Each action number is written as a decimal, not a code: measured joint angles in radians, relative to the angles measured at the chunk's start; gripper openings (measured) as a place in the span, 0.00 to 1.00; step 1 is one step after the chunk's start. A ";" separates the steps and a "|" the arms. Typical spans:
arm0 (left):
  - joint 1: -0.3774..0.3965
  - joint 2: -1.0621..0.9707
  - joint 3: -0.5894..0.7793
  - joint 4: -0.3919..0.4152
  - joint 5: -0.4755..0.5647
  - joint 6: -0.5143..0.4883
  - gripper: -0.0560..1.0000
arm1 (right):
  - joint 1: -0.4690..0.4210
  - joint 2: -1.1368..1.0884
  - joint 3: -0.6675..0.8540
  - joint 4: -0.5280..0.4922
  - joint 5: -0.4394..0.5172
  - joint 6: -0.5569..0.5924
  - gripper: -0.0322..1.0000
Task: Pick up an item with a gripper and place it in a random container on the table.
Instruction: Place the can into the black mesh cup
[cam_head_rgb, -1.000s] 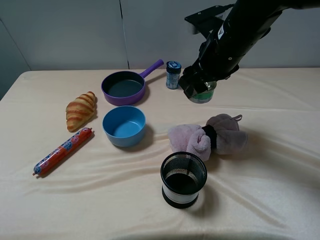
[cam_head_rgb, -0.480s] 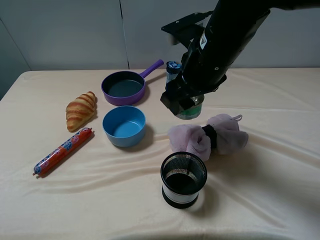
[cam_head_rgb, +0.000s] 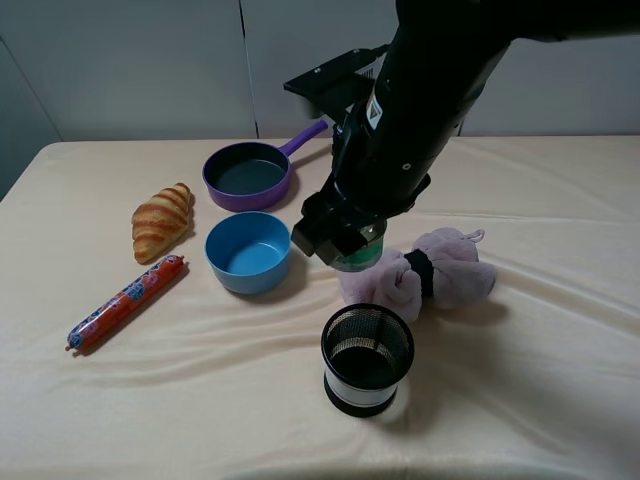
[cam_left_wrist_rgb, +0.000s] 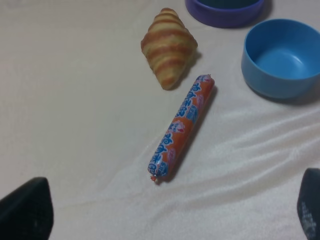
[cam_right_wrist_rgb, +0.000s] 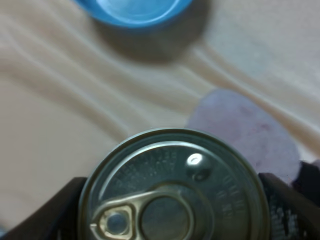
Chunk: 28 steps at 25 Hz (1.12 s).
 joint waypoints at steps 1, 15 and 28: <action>0.000 0.000 0.000 0.000 0.000 0.000 0.99 | 0.005 -0.006 0.015 0.004 -0.003 0.000 0.51; 0.000 0.000 0.000 0.000 0.000 0.000 0.99 | 0.049 -0.172 0.239 0.017 -0.060 0.026 0.51; 0.000 0.000 0.000 0.000 0.000 0.000 0.99 | 0.101 -0.174 0.353 0.059 -0.198 0.038 0.51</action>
